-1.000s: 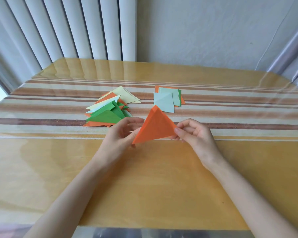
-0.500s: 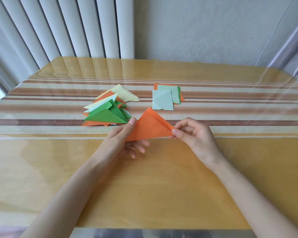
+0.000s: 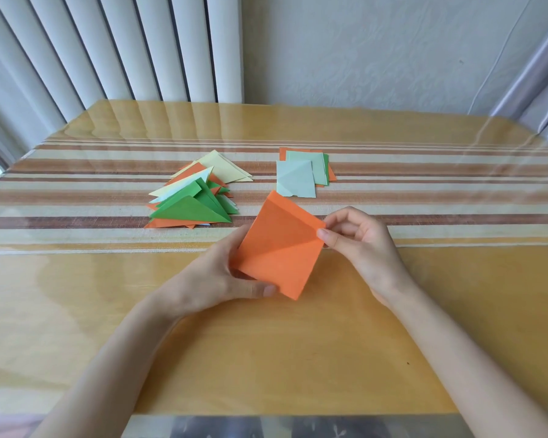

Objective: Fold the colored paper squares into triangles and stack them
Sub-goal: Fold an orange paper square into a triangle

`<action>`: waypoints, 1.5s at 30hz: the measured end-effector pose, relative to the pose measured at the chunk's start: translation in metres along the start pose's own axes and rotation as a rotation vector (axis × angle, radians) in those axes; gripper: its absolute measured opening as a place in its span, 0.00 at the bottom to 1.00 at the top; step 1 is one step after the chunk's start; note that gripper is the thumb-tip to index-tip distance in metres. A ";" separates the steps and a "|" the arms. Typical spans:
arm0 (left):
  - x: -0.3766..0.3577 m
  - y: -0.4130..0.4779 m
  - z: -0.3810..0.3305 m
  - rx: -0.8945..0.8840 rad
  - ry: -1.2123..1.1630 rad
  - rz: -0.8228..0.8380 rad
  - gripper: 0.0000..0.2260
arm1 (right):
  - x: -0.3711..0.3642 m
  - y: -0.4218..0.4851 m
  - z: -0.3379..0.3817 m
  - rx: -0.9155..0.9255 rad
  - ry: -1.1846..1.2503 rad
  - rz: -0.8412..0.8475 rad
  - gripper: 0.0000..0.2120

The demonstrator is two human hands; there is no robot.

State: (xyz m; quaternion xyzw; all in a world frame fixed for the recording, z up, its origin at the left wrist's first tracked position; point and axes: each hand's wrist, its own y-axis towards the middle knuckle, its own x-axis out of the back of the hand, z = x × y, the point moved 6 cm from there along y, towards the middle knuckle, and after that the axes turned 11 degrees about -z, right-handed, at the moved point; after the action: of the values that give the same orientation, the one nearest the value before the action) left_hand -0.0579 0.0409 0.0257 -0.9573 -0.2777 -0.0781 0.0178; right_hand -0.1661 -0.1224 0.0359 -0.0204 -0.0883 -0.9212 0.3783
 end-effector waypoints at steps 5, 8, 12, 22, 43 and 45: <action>0.011 0.002 -0.008 -0.095 -0.052 -0.195 0.23 | -0.002 0.000 0.003 0.043 -0.083 0.068 0.06; 0.025 0.009 0.000 -0.192 0.167 -0.356 0.21 | -0.010 -0.003 -0.002 0.094 -0.258 0.185 0.08; 0.015 0.012 0.007 -0.395 0.545 -0.228 0.09 | -0.015 -0.009 -0.007 0.170 -0.421 0.242 0.04; 0.006 0.002 0.009 -0.506 0.872 -0.180 0.19 | -0.009 -0.017 -0.007 0.647 -0.706 0.279 0.09; 0.027 -0.003 0.015 -0.126 0.653 -0.489 0.21 | -0.039 -0.017 -0.013 0.560 -0.945 0.041 0.12; 0.019 -0.001 0.019 -0.161 0.823 -0.434 0.27 | -0.040 -0.018 -0.013 0.587 -0.984 0.022 0.13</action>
State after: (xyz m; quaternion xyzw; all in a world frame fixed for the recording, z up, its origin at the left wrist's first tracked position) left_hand -0.0398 0.0535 0.0099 -0.7648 -0.4345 -0.4744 0.0356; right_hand -0.1498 -0.0843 0.0165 -0.3418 -0.5061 -0.7360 0.2921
